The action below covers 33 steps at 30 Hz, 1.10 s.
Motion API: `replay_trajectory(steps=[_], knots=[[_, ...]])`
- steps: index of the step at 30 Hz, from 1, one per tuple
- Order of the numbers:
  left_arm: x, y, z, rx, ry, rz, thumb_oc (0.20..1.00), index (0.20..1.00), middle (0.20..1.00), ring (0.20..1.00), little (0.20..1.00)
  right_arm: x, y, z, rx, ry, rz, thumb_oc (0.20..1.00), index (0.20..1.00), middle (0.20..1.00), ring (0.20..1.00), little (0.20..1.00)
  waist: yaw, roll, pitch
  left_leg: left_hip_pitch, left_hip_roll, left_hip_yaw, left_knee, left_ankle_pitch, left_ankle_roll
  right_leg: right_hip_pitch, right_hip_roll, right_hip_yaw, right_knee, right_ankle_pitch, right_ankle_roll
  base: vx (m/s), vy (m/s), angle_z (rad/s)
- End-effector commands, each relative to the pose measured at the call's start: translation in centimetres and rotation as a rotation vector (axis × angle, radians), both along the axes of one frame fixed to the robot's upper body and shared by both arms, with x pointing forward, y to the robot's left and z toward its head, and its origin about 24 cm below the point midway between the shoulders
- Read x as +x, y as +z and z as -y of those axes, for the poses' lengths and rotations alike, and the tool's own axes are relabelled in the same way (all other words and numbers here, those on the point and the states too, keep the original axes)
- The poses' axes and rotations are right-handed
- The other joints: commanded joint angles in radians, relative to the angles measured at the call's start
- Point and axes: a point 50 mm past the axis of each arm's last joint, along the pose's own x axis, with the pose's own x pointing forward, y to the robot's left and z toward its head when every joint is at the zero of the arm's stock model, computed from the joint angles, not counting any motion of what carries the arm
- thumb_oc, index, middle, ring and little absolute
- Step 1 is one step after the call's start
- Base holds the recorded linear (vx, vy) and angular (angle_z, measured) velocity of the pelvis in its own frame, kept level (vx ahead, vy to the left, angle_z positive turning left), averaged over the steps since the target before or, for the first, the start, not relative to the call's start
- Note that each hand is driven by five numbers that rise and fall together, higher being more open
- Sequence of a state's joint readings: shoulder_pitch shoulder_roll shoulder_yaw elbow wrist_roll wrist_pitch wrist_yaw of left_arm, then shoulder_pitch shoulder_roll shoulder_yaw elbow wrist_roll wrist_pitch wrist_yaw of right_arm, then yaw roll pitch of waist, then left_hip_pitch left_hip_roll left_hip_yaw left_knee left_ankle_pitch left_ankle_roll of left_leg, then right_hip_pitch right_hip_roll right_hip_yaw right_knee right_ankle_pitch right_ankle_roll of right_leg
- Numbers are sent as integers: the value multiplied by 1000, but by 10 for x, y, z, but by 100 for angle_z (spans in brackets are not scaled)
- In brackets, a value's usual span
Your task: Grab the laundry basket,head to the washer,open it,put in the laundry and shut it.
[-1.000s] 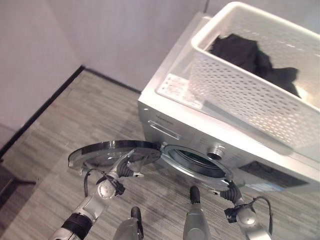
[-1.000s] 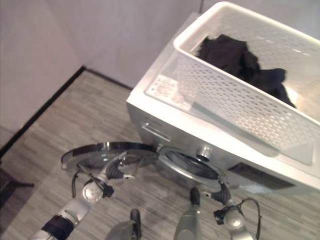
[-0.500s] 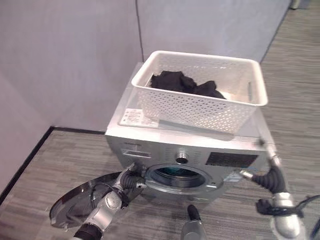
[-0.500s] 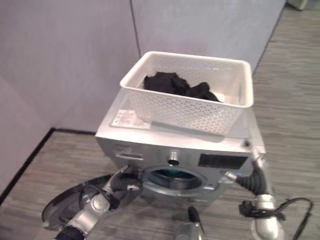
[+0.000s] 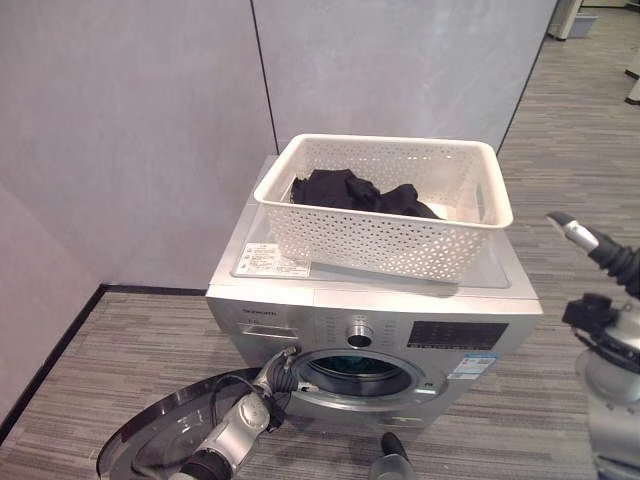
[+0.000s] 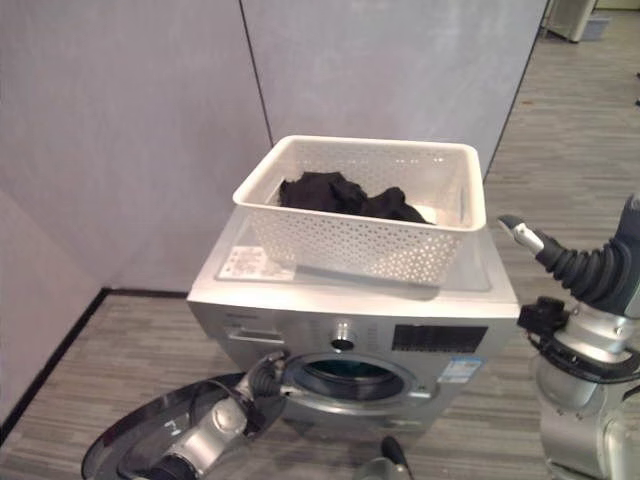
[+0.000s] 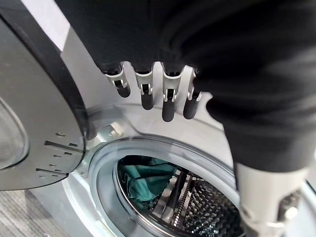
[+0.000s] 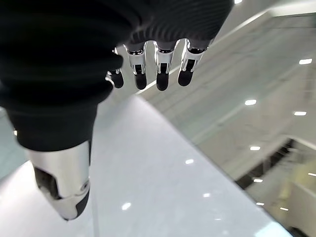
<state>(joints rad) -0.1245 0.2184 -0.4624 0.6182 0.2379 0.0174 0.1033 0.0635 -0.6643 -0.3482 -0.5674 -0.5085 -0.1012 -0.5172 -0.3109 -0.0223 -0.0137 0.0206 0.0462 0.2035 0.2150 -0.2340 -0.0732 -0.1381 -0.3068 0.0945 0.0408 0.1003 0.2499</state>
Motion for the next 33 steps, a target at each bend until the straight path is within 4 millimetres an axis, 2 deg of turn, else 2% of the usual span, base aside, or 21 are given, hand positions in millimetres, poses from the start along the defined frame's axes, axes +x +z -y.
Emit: replay_trajectory(steps=[1, 2, 4, 5, 7, 8, 10, 11, 15, 18, 19, 20, 22, 23, 26, 31, 33], knots=[[27, 20, -8, 38, -51, 94, 1000, 1000, 1000, 1000, 1000, 16, 19, 20, -69, -71, -79, 1000, 1000, 1000, 1000, 1000, 65, -34, 11, 121, -67, -24, -141, -53, 136, -100, 40, 16, 19, 128, 12, -35, -46, 18], [29, 21, -7, 41, -71, 92, 1000, 1000, 1000, 1000, 1000, 24, 23, 29, -74, -82, -136, 1000, 1000, 1000, 1000, 1000, 76, -46, 14, 109, -70, -29, -138, -42, 131, -101, 32, 10, 13, 133, 12, -83, -72, 30], [31, 23, -6, 50, -107, 78, 1000, 1000, 1000, 1000, 1000, 44, 16, 50, 11, -55, -324, 1000, 1000, 1000, 1000, 1000, 116, -76, 24, 83, -69, -55, -132, -32, 123, -94, 16, -13, 1, 126, 10, -90, -108, 34], [30, 23, -4, 44, -131, 62, 1000, 1000, 1000, 1000, 1000, 58, 12, 68, 45, -91, -460, 1000, 1000, 1000, 1000, 1000, 144, -92, 26, 75, -66, -70, -128, -29, 119, -84, 9, -30, -7, 125, 6, -22, -110, 33], [29, 22, -5, 36, -129, 50, 1000, 1000, 1000, 1000, 1000, 64, 13, 75, 63, -82, -514, 1000, 1000, 1000, 1000, 1000, 149, -97, 28, 70, -63, -78, -127, -27, 115, -80, 7, -36, -10, 129, 5, -8, -79, 35], [28, 22, 1, 16, -162, 31, 1000, 1000, 1000, 1000, 1000, 76, 15, 94, 111, -103, -628, 1000, 1000, 1000, 1000, 1000, 173, -109, 31, 62, -56, -91, -124, -20, 107, -72, 9, -51, -13, 116, -4, -10, -69, 30], [28, 22, 4, 12, -177, 22, 1000, 1000, 1000, 1000, 1000, 82, 16, 98, 130, -97, -679, 1000, 1000, 1000, 1000, 1000, 178, -114, 33, 59, -50, -97, -125, -16, 102, -68, 10, -60, -13, 112, -8, -5, -71, 25], [29, 21, 7, 3, -191, 4, 1000, 1000, 1000, 1000, 1000, 91, 19, 109, 174, -93, -771, 1000, 1000, 1000, 1000, 1000, 187, -121, 36, 54, -35, -104, -130, -5, 89, -62, 14, -75, -13, 99, -15, 5, -50, 24], [29, 18, 12, -16, -204, -25, 1000, 1000, 1000, 1000, 1000, 100, 31, 107, 110, -100, -870, 1000, 1000, 1000, 1000, 1000, 186, -120, 35, 54, -10, -117, -149, 16, 66, -53, 24, -102, -15, 80, -24, 48, -71, 17], [28, 16, 17, -33, -225, -47, 1000, 1000, 1000, 1000, 1000, 99, 62, 105, 54, -106, -854, 1000, 1000, 1000, 1000, 1000, 194, -120, 37, 48, 15, -135, -170, 42, 43, -45, 33, -133, -18, 61, -33, 53, -65, 25], [29, 16, 17, -36, -222, -46, 1000, 1000, 1000, 1000, 1000, 100, 64, 104, 50, -104, -853, 1000, 1000, 1000, 1000, 1000, 189, -116, 37, 48, 15, -136, -172, 43, 43, -45, 33, -134, -18, 61, -33, 55, -58, 15], [26, 13, 16, -35, -222, -66, 1000, 1000, 1000, 1000, 1000, 99, 77, 105, 34, -119, -842, 1000, 1000, 1000, 1000, 1000, 196, -118, 36, 48, 27, -137, -185, 55, 32, -42, 39, -146, -23, 55, -37, 38, -44, 11], [24, 10, 15, -36, -221, -79, 1000, 1000, 1000, 1000, 1000, 100, 86, 104, 32, -121, -833, 1000, 1000, 1000, 1000, 1000, 198, -119, 36, 47, 33, -135, -190, 61, 26, -41, 43, -152, -25, 52, -38, 51, -66, 4], [22, 8, 12, -41, -216, -96, 1000, 1000, 1000, 1000, 1000, 100, 104, 96, -17, -121, -834, 1000, 1000, 1000, 1000, 1000, 201, -121, 37, 44, 50, -133, -201, 75, 13, -43, 53, -159, -28, 45, -43, 49, -68, 4], [21, 6, 11, -56, -206, -113, 1000, 1000, 1000, 1000, 1000, 102, 116, 86, -59, -99, -853, 1000, 1000, 1000, 1000, 1000, 196, -118, 36, 40, 66, -132, -207, 88, 0, -44, 67, -165, -28, 32, -50, 42, -60, 3], [22, 7, 15, -89, -200, -124, 1000, 1000, 1000, 1000, 1000, 109, 117, 79, -65, -70, -890, 1000, 1000, 1000, 1000, 1000, 190, -114, 41, 41, 95, -127, -218, 107, -18, -48, 87, -174, -20, 14, -60, 35, -47, -1], [21, 7, 17, -103, -198, -131, 1000, 1000, 1000, 1000, 1000, 113, 108, 71, -98, -48, -956, 1000, 1000, 1000, 1000, 1000, 187, -113, 44, 41, 109, -125, -219, 115, -25, -47, 99, -176, -17, 3, -66, 32, -44, -1]])
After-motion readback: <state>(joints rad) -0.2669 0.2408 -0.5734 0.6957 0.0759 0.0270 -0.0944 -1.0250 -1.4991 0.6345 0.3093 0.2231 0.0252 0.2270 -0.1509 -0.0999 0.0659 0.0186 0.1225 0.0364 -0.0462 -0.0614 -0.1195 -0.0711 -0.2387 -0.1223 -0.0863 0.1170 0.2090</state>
